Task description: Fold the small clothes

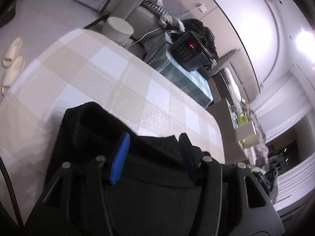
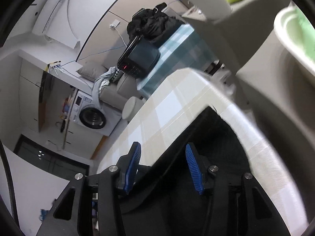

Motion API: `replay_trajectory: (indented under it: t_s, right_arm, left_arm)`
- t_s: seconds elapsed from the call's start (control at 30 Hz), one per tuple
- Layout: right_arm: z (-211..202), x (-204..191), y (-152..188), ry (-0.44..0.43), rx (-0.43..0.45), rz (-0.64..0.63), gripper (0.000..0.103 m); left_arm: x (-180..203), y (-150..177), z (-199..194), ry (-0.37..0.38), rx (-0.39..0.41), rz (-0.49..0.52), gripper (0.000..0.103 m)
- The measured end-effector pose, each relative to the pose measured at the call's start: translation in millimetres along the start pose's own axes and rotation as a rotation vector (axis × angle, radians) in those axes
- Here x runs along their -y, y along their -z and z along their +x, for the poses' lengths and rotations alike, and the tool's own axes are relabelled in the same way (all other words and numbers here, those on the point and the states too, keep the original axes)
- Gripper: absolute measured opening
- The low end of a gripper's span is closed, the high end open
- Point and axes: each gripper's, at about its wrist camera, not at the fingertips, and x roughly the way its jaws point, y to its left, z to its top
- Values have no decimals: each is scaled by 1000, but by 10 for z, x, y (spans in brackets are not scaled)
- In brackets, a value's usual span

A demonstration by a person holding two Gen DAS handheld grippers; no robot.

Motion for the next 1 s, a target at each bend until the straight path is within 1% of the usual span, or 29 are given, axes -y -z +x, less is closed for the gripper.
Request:
replay_trajectory:
  t_s: [0.13,0.2,0.23,0.3,0.37,0.43,0.5,0.57,0.63,0.7,0.77,0.8,0.9,0.97,1.0]
  right_arm:
    - [-3,-2,142,37,-83,-41,49]
    - [30,1,238,29,-115,-42,49]
    - [57,-8,273,32,-129,-50,49]
    - [99,-44,345,34,-147,-62,49]
    - [137,-91,413,24,-167,-72,49]
    - [150,-125,440,20,-170,-83,49]
    - [150,-158,471,16,-175,-93,49]
    - [130,-170,502,14,-182,-99,49]
    - [93,-167,536,28,-188,-117,49]
    - [51,-149,540,45,-185,-129,49]
    - [-34,-121,537,81,-149,-129,49]
    - [-48,-126,531,96,-136,-137,49]
    - [-106,-174,555,135,-128,-182,49]
    - [-123,-284,634,153,-139,-245,49]
    - [-133,-319,671,157,-143,-269,49]
  left_arm:
    - [-2,179,-114,-17,-34,18,50]
    - [10,285,-154,-9,-53,24,50]
    - [25,346,-161,-17,-68,32,50]
    - [88,473,-158,3,-107,55,50]
    - [193,584,-106,13,-145,111,50]
    - [299,656,-16,-11,-171,169,51]
    - [332,660,129,-29,-186,175,51]
    - [322,625,256,-39,-187,154,51]
    - [285,567,377,-70,-176,137,51]
    - [180,482,443,-109,-151,70,51]
    - [93,468,447,-93,-143,2,51]
    - [87,472,438,-93,-141,-3,51]
    - [166,567,263,-115,-121,33,51]
    - [252,662,154,-114,-125,76,51]
    - [335,766,60,-110,-124,113,51]
